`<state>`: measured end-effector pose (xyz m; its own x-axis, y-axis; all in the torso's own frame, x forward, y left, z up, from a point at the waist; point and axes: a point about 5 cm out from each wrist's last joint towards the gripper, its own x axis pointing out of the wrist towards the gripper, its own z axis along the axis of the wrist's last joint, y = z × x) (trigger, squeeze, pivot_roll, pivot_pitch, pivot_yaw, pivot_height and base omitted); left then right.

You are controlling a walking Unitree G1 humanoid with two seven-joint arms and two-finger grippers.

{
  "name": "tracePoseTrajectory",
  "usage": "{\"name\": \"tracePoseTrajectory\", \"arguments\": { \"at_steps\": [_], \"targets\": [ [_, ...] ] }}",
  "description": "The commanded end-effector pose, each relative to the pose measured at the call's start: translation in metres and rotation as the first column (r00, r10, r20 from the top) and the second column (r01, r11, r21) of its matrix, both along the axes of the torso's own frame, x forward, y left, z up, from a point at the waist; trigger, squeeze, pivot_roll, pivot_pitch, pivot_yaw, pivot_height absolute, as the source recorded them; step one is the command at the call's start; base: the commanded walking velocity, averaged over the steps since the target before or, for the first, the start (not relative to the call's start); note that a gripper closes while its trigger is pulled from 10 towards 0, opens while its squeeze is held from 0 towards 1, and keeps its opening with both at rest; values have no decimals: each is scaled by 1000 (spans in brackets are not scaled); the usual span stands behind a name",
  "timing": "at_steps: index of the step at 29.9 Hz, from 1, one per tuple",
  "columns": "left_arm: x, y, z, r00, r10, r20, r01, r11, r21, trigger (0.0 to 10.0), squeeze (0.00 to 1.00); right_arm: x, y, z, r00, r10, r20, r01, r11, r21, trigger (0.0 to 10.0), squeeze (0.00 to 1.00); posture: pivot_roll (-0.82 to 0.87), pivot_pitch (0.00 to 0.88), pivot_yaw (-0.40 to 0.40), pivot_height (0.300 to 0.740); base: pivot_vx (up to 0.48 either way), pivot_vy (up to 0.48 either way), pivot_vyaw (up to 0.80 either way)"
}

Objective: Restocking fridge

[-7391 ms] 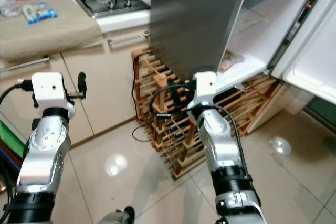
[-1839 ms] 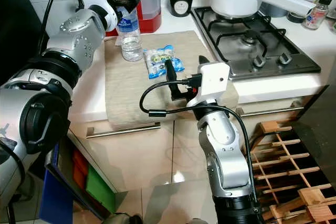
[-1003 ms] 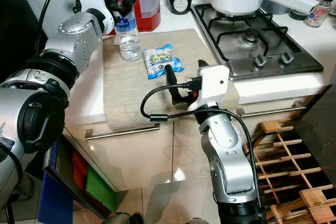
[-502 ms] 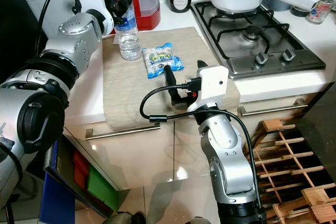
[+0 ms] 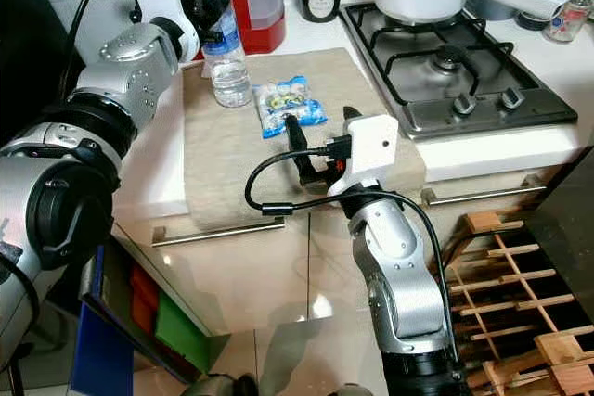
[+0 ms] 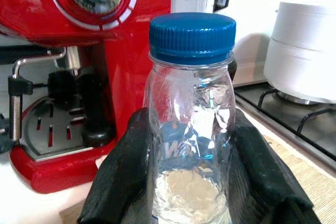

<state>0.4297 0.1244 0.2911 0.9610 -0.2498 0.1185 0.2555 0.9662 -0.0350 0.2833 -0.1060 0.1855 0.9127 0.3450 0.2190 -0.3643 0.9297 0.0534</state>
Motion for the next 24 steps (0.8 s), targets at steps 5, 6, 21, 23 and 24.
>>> {"name": "tracePoseTrajectory", "arguments": {
  "at_steps": [5,6,21,23,24],
  "targets": [
    [-7,10,55,964,-27,266,27,1000,4,0,0,7,-6,3,999,-40,24,39,999,14,10000,1000,-189,0,88,740,0,0,0],
    [-9,10,63,951,-38,306,38,999,7,0,0,9,-8,3,999,-48,25,48,999,12,10000,1000,-185,0,85,740,0,0,0],
    [-54,43,34,842,39,538,-85,994,62,10000,0,46,-43,21,937,-325,132,329,944,-17,10000,1000,-26,0,-26,740,0,0,0],
    [-59,42,26,853,64,518,-107,993,55,10000,0,48,-45,20,932,-338,130,342,940,-7,10000,1000,-23,0,-31,740,0,0,0],
    [-62,41,21,861,78,502,-118,992,48,10000,0,49,-45,19,934,-332,129,336,942,-9,10000,1000,-24,0,-32,740,0,0,0]
  ]
}}
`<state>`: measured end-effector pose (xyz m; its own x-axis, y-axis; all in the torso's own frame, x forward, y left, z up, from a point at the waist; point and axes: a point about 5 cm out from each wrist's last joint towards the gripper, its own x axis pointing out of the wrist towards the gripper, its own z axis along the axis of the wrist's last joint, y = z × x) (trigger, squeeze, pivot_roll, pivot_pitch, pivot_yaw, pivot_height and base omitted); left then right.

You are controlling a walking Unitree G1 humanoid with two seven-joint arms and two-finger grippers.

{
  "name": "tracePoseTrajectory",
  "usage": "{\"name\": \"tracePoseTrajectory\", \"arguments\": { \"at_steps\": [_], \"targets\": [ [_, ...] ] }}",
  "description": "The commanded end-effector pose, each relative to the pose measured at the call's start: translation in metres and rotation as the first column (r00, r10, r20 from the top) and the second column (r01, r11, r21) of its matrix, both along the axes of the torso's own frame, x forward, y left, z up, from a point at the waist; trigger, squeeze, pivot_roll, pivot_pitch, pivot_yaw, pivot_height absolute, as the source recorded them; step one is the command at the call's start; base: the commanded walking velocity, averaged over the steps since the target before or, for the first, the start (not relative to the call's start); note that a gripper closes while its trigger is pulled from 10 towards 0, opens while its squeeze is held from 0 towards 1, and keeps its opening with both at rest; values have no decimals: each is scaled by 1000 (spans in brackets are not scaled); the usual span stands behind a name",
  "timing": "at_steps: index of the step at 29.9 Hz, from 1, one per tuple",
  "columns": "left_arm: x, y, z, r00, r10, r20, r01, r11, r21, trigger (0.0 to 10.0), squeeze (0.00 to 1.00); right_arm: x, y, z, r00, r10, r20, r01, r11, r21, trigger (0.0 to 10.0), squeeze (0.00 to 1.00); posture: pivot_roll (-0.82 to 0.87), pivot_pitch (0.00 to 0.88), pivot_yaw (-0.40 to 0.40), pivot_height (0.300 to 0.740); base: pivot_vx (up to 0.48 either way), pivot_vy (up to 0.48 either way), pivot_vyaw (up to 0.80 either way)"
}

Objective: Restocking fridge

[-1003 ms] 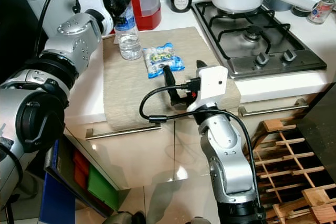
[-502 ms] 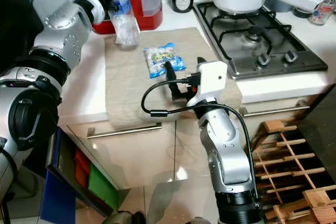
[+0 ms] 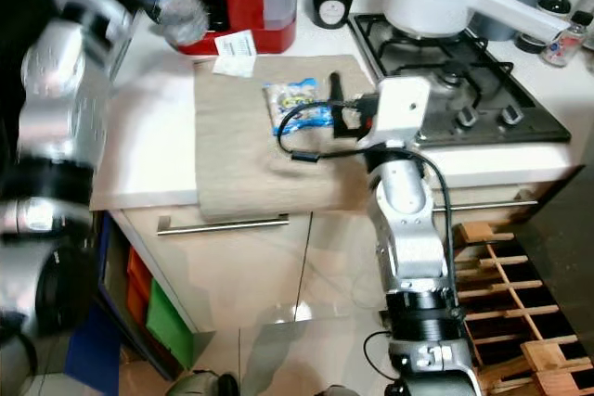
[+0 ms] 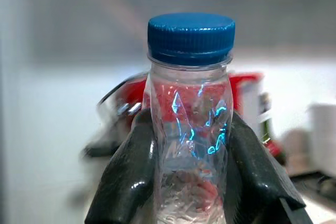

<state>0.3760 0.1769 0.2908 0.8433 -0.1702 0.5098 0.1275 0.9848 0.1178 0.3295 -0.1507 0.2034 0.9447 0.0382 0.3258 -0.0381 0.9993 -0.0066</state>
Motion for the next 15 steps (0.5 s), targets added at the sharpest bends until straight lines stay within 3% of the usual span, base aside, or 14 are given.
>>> {"name": "tracePoseTrajectory", "arguments": {
  "at_steps": [1,7,15],
  "targets": [
    [-11,-14,16,998,-4,68,3,1000,13,10000,0,2,1,-1,1000,6,4,-6,1000,2,10000,1000,-24,0,-32,740,0,0,0],
    [-23,-25,-3,998,48,34,-49,998,37,10000,0,-1,10,-7,999,49,-2,-49,999,-4,10000,1000,-33,0,-30,740,0,0,0],
    [-28,-31,-8,997,82,15,-83,993,79,10000,0,-1,15,-9,998,70,1,-70,998,-3,10000,1000,-36,0,-29,740,-307,0,0]
  ]
}}
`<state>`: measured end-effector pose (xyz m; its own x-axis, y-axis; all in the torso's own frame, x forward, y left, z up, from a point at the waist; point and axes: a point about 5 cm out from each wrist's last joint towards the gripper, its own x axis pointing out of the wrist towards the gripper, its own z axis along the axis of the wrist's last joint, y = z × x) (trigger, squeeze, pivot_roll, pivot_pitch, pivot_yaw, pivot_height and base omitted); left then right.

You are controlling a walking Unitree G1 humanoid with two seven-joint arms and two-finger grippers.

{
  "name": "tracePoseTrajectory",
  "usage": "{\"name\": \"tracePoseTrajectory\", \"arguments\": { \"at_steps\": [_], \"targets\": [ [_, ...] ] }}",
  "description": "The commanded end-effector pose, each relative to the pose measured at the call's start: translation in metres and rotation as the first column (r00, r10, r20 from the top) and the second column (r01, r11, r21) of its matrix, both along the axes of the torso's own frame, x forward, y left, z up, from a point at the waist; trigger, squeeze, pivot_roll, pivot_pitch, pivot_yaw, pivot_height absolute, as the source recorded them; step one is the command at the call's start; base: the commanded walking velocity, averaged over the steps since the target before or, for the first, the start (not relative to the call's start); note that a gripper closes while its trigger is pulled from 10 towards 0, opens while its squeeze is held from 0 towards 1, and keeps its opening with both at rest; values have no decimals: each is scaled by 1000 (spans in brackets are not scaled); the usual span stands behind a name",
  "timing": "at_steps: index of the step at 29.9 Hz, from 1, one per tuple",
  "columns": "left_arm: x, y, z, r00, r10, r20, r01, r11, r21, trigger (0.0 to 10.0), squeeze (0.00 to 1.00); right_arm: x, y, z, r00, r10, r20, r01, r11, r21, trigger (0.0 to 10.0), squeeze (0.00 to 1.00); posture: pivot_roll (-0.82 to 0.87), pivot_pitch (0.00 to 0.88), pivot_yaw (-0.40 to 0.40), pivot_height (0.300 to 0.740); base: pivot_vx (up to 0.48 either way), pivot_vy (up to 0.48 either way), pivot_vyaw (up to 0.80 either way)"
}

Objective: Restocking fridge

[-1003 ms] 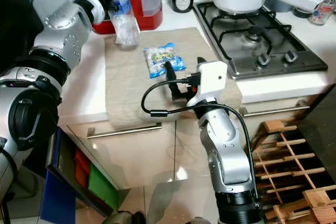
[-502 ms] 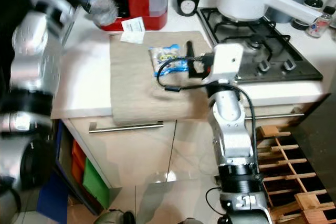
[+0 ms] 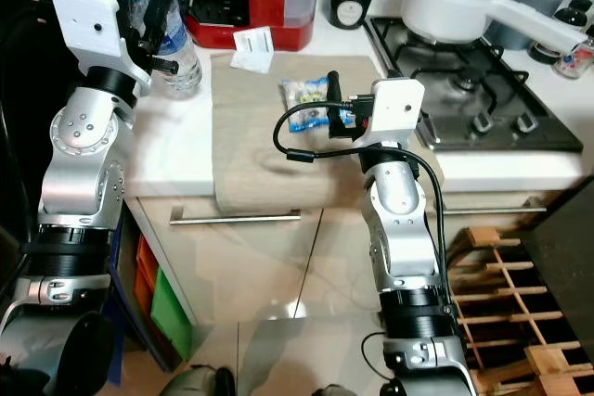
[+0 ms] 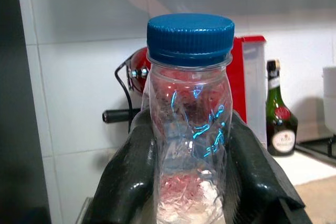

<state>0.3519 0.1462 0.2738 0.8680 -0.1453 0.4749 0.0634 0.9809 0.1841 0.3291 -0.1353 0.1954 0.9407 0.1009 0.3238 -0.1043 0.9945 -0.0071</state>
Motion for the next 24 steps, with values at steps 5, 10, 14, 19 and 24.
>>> {"name": "tracePoseTrajectory", "arguments": {
  "at_steps": [5,10,14,19,24],
  "targets": [
    [-5,-2,9,999,31,22,-31,1000,7,10000,0,-1,2,-2,1000,17,3,-17,1000,-4,10000,1000,-41,0,-28,740,-317,0,0],
    [-6,-5,7,999,35,9,-35,999,3,10000,0,-1,5,-4,999,34,-1,-34,999,-6,10000,1000,-45,0,-29,740,-309,0,0],
    [-8,-10,6,1000,8,17,-8,1000,-10,10000,0,-1,6,-5,999,44,-5,-44,999,-9,10000,1000,-48,0,-27,740,-307,0,0],
    [-13,-16,-1,1000,-5,-10,5,999,-34,10000,0,-2,7,-7,999,49,-10,-49,999,-8,10000,1000,-51,0,-24,740,-302,0,0],
    [-15,-21,-6,1000,-17,-25,16,999,-31,10000,0,-2,7,-8,999,52,-12,-52,999,-10,10000,1000,-50,0,-25,740,-297,0,0]
  ]
}}
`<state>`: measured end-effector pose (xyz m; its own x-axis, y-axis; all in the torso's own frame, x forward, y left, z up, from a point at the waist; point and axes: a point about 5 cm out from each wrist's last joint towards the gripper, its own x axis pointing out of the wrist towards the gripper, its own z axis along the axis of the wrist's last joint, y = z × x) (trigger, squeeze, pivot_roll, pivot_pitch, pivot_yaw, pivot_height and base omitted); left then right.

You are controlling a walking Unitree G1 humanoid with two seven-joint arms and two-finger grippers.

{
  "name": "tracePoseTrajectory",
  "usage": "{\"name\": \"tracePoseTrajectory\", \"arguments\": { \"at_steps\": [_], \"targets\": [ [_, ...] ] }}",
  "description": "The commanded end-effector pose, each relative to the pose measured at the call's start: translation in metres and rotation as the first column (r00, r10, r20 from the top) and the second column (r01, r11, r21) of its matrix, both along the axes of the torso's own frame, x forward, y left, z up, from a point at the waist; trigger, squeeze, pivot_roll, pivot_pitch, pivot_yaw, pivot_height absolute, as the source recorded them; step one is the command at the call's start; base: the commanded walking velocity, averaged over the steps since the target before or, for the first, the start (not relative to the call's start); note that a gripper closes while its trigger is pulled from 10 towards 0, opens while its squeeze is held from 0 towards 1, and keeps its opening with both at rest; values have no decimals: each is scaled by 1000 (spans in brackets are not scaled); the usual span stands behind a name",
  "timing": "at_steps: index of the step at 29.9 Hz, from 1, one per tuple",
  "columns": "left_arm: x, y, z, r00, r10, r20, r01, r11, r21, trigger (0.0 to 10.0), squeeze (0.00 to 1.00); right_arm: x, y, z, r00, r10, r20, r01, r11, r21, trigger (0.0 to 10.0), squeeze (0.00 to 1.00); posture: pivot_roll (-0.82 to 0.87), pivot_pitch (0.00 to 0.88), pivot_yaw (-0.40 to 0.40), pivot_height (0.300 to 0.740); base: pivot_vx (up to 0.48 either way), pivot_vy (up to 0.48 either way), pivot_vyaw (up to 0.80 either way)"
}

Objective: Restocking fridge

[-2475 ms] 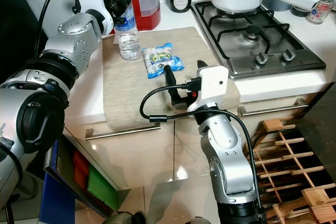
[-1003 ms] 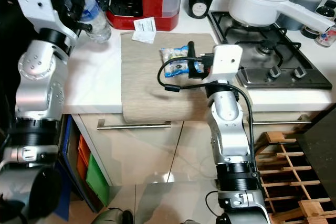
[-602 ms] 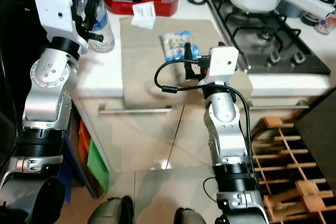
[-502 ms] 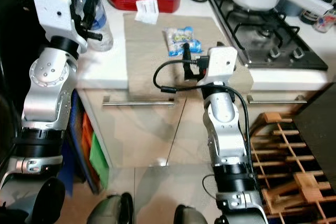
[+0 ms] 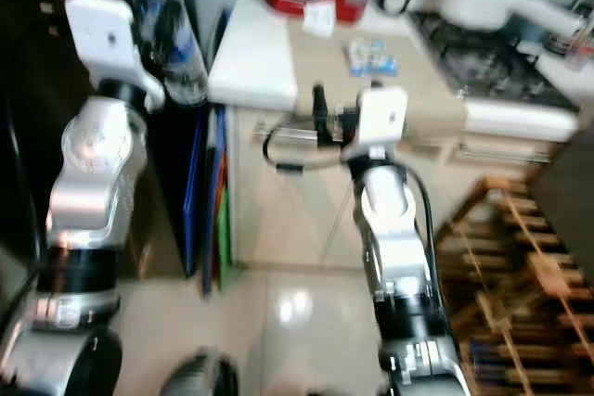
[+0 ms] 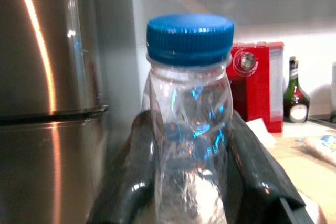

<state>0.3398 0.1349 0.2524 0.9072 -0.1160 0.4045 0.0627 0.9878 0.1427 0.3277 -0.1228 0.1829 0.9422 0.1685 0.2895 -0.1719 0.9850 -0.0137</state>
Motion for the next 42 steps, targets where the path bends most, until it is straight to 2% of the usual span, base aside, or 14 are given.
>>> {"name": "tracePoseTrajectory", "arguments": {
  "at_steps": [1,8,15,17,18,19,20,22,23,24,26,30,37,42],
  "targets": [
    [-4,-11,13,998,-35,54,34,999,4,10000,0,0,-5,4,1000,-15,23,15,1000,-4,10000,1000,-50,0,-24,740,-296,0,0],
    [-5,-12,5,999,-37,22,37,999,-5,10000,0,-2,-4,1,1000,-13,15,13,1000,-11,10000,1000,-50,0,-23,740,-292,0,0],
    [-10,-17,-16,997,-60,-54,59,998,-22,10000,0,-4,-5,-8,1000,1,-22,-2,999,-42,10000,1000,-59,0,-18,740,-123,0,-120],
    [-18,-11,-37,989,-81,-122,75,996,-52,10000,0,-9,-7,-16,999,12,-45,-14,999,-50,10000,1000,-62,0,-13,740,0,0,-597],
    [-18,-11,-37,989,-81,-122,75,996,-52,10000,0,-9,-7,-16,999,12,-45,-14,999,-50,10000,1000,-62,0,-13,740,0,0,-594],
    [-26,-3,-55,982,-93,-164,83,994,-70,10000,0,-11,-11,-23,998,6,-69,-10,998,-57,10000,1000,-65,0,-8,740,0,0,-581],
    [-29,-1,-61,979,-98,-179,84,993,-80,10000,0,-12,-12,-25,997,2,-77,-7,998,-59,10000,1000,-66,0,-6,740,0,0,-581],
    [-37,5,-84,949,-159,-272,111,977,-182,10000,0,-14,-15,-30,994,-18,-106,13,999,-51,10000,1000,-67,0,-2,740,0,0,-550],
    [-41,6,-93,942,-166,-291,120,978,-169,10000,0,-15,-15,-32,994,-24,-109,18,998,-55,10000,1000,-72,0,1,740,0,0,-519],
    [-41,6,-93,942,-166,-291,120,978,-169,10000,0,-15,-15,-32,994,-24,-109,18,998,-55,10000,1000,-72,0,1,740,0,0,-519],
    [-44,8,-112,919,-199,-342,145,973,-178,10000,0,-19,-16,-38,993,-32,-117,24,997,-72,10000,1000,-87,0,8,740,0,0,-519],
    [-46,2,-119,901,-251,-353,205,965,-164,10000,0,-22,-22,-44,989,-54,-138,43,996,-79,10000,1000,-99,0,10,740,0,0,-523],
    [-44,-2,-120,895,-284,-345,234,955,-180,10000,0,-24,-30,-49,984,-80,-158,67,994,-87,10000,1000,-119,0,12,740,0,0,-547],
    [-45,9,-128,893,-265,-364,232,964,-132,10000,0,-28,-35,-56,980,-103,-172,88,992,-92,10000,1000,-118,0,16,740,0,0,-552]
  ]
}}
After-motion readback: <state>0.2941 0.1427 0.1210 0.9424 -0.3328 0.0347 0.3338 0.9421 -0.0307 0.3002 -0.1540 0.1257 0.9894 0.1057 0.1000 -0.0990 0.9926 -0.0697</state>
